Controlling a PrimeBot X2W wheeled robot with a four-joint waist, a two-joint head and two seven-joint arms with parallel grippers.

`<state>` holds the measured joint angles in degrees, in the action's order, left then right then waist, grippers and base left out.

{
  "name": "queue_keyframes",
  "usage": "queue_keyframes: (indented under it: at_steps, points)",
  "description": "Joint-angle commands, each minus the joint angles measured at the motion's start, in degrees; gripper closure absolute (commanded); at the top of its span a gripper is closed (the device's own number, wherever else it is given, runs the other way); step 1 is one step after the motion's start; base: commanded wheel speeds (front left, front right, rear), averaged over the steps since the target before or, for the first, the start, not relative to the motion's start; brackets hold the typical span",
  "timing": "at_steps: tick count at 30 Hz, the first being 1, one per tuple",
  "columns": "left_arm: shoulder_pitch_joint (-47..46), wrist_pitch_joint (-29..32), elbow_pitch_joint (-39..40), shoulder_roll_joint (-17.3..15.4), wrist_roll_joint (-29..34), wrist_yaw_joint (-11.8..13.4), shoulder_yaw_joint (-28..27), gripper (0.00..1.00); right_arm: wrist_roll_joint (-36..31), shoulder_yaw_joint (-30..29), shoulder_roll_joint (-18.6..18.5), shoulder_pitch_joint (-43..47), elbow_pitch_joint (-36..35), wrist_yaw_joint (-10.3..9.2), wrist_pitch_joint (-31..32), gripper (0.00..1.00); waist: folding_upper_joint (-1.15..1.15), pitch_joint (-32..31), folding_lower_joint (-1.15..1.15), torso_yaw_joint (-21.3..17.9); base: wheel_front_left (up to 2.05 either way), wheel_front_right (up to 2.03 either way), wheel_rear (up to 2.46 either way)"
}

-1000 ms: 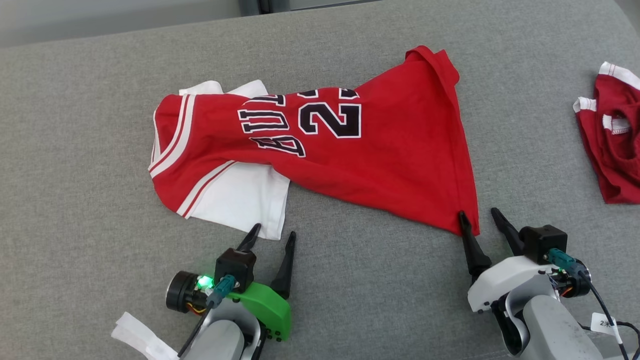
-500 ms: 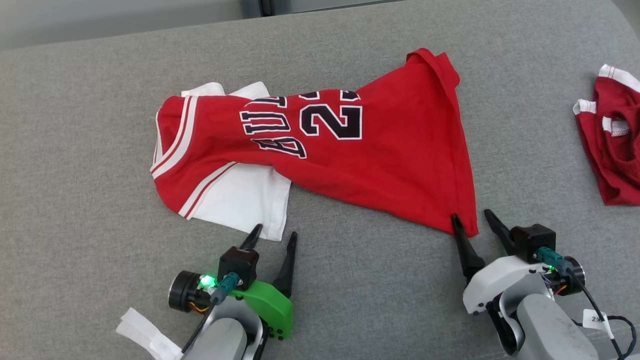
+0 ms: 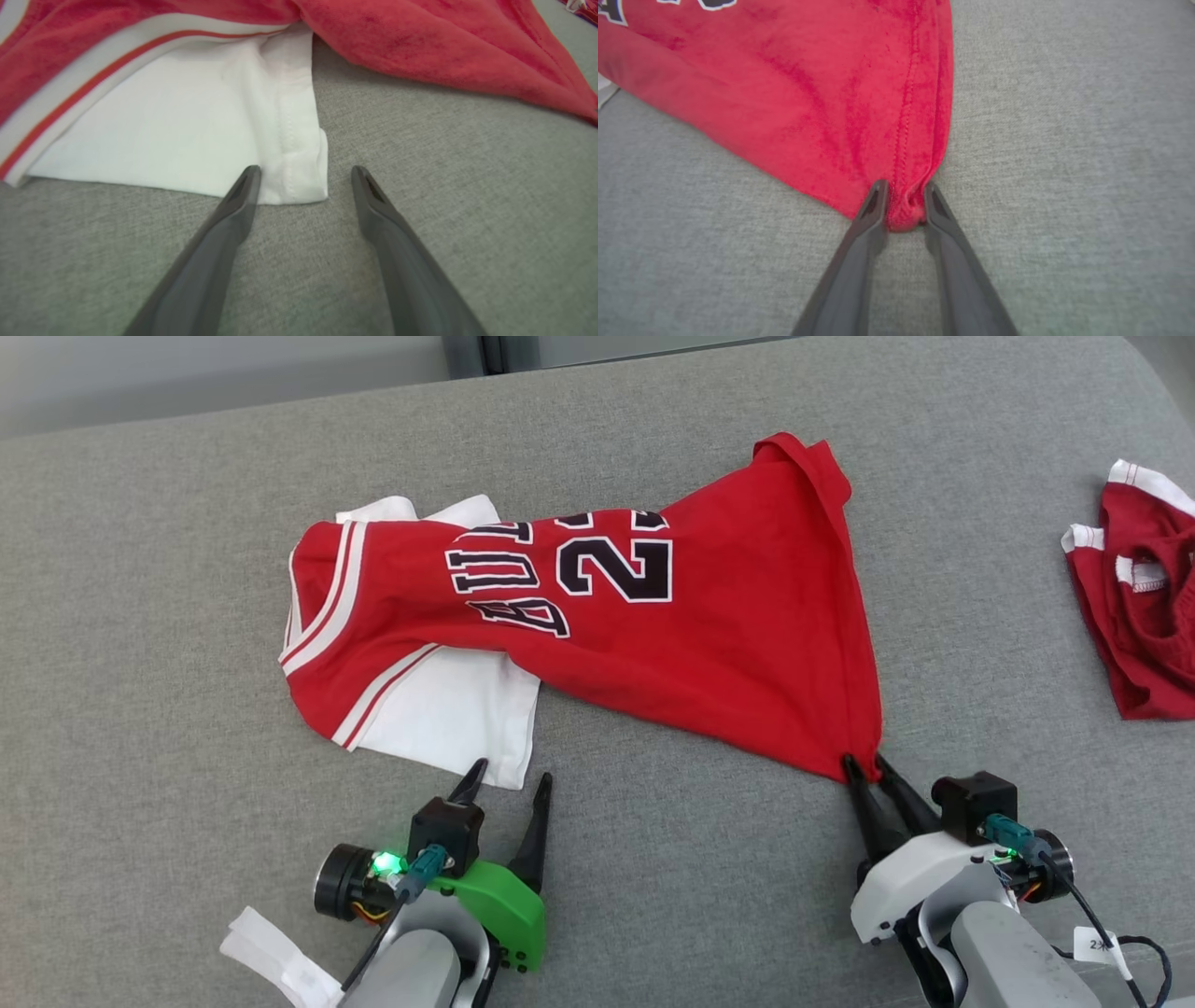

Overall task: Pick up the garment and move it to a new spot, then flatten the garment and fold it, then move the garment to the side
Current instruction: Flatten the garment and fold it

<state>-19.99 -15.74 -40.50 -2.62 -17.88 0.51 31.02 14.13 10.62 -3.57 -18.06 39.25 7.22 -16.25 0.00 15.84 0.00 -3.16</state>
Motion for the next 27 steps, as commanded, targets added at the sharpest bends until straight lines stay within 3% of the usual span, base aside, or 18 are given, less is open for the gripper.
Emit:
queue_keyframes:
  at_steps: [1, 2, 8, 15, 22, 27]
  points:
    - [0.8, 1.1, -3.0, -0.6, -0.9, -0.3, 0.5, 0.2, 0.6, 1.8, 1.1, 2.8, 3.8, 0.43, 2.0, 1.0, 0.0, 0.0, 0.0, 0.1, 0.0, 0.0, 0.0]
    - [0.8, 1.2, -3.7, -0.6, -1.2, -0.6, 0.8, 0.98, 0.9, 2.0, 1.0, 2.7, 4.2, 0.42, 2.0, 1.0, 0.0, -0.1, 0.0, 0.1, 0.0, 0.0, 0.0]
    - [1.9, 0.6, 13.3, -0.5, 4.1, 1.4, -8.6, 1.0, 4.6, -4.0, 0.5, 0.5, -10.1, 0.25, 1.1, 1.0, 0.0, -3.7, 0.0, 0.9, 0.0, 0.0, 0.0]
    - [1.6, 0.6, 25.5, -2.2, 8.2, -0.6, -17.0, 1.0, 7.7, -6.5, -0.5, -2.6, -20.1, 0.25, 1.1, 1.0, 0.0, -6.8, 0.0, 1.2, 0.0, 0.0, 0.0]
    - [-6.1, 0.6, 32.7, -8.4, 10.9, -4.2, -23.9, 1.0, 11.9, -6.2, -6.0, -11.7, -28.2, 0.25, 1.1, 1.0, 0.0, -10.4, 0.0, 1.3, 0.0, 0.0, 0.0]
    - [-13.3, 0.6, 35.1, -12.9, 11.9, -5.9, -25.5, 1.0, 13.8, -5.0, -11.7, -19.6, -31.5, 0.25, 1.8, 1.0, 0.0, -12.5, 0.0, 2.0, 0.0, 0.0, 0.0]
